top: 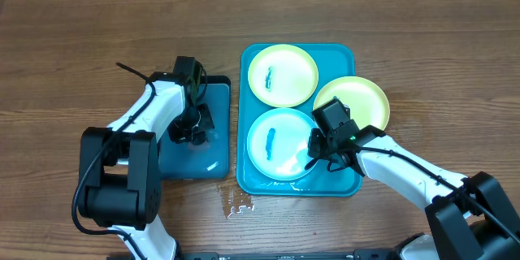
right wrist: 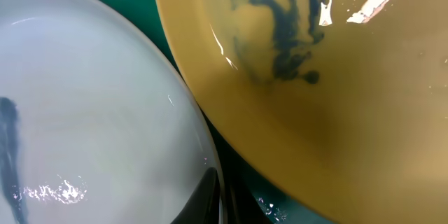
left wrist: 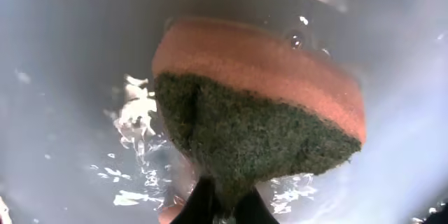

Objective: Clean dirty plates on tray and stack at the side
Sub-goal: 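Hold the plate with the right gripper and scrub it with the left sponge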

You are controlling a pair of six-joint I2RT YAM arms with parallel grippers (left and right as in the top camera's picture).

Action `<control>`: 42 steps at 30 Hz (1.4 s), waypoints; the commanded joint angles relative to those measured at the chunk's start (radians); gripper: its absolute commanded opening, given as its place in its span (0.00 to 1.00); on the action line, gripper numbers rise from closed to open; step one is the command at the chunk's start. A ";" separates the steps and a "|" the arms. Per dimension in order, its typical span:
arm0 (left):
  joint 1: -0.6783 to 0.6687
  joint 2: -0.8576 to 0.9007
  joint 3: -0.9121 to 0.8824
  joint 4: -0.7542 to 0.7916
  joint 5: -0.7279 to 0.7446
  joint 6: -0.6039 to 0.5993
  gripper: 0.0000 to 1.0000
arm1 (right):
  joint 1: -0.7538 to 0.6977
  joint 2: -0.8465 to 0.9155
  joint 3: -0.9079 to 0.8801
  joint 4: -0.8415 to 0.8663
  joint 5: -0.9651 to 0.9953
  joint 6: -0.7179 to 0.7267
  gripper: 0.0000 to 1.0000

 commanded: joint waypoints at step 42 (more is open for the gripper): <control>-0.460 0.095 0.298 -0.014 0.196 -0.140 0.04 | -0.016 0.023 0.001 -0.041 0.075 0.008 0.09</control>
